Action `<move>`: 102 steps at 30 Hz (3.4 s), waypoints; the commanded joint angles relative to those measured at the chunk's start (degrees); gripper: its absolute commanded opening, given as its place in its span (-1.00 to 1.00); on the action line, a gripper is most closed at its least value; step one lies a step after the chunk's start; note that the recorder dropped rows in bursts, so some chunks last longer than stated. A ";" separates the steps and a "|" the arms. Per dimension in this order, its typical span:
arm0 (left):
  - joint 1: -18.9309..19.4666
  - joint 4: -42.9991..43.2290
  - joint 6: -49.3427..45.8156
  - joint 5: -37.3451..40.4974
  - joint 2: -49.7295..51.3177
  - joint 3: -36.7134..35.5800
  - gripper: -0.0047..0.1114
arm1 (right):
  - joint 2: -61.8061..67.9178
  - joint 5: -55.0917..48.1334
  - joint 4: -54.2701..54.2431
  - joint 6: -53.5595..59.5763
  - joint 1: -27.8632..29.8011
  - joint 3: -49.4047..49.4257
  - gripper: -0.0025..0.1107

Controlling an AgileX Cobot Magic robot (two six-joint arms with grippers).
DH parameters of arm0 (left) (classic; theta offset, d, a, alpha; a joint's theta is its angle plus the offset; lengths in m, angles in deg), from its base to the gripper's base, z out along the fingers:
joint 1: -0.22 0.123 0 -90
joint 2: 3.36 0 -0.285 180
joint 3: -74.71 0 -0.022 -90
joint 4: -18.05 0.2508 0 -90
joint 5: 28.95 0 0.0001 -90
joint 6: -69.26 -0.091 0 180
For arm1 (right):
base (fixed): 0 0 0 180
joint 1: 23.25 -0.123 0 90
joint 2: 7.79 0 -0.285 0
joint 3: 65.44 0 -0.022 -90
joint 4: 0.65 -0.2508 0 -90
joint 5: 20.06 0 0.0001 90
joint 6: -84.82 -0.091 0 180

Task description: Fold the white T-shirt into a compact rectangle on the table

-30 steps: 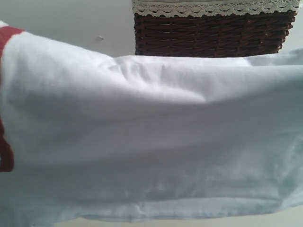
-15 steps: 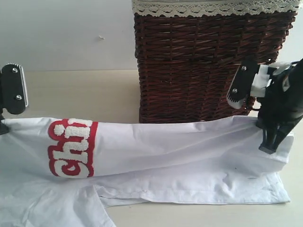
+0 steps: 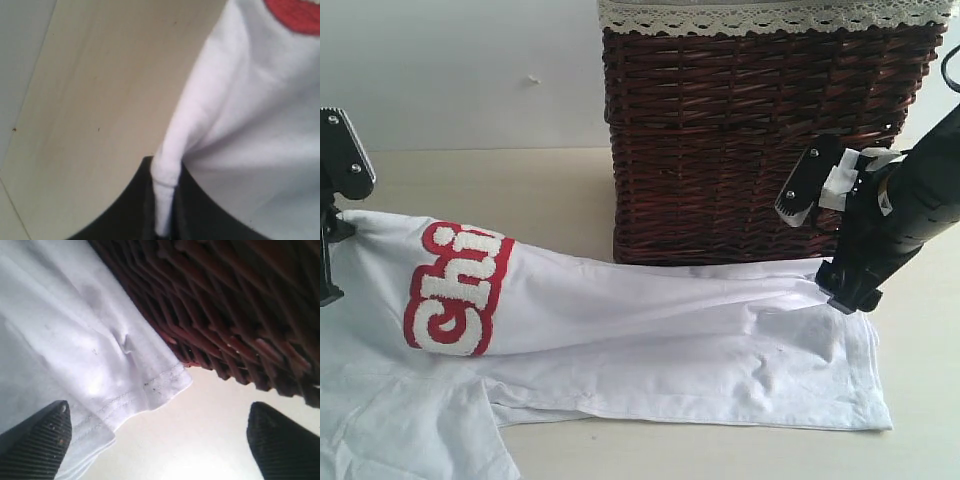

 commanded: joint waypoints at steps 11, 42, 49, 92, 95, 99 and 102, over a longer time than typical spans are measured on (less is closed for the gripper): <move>0.21 -0.86 14.46 -5.51 0.35 -0.01 -0.47 | -2.51 -1.99 -17.51 9.66 0.28 0.07 0.52; -4.93 -33.52 -20.72 36.70 -9.41 -2.75 -0.91 | 4.37 -11.42 -49.17 41.13 0.28 0.07 -0.96; -14.76 -34.65 -20.01 40.32 -10.39 -8.45 0.20 | 4.37 -11.43 -51.79 41.23 0.28 0.07 -0.96; -24.16 -28.94 -15.09 5.64 -2.11 -23.92 0.22 | 4.37 -11.50 -53.41 41.12 0.28 0.07 -0.96; -24.16 -28.94 -13.41 4.66 -0.55 -23.92 -0.12 | 4.37 -11.50 -53.67 41.12 0.28 0.07 -0.96; -24.16 -29.36 -11.13 9.31 -1.74 -23.54 -0.92 | 4.37 -11.50 -53.67 41.12 0.28 0.07 -0.96; -24.16 -32.00 -11.08 22.54 -5.01 -20.46 -0.92 | 4.37 -11.50 -53.95 41.12 0.28 0.07 -0.96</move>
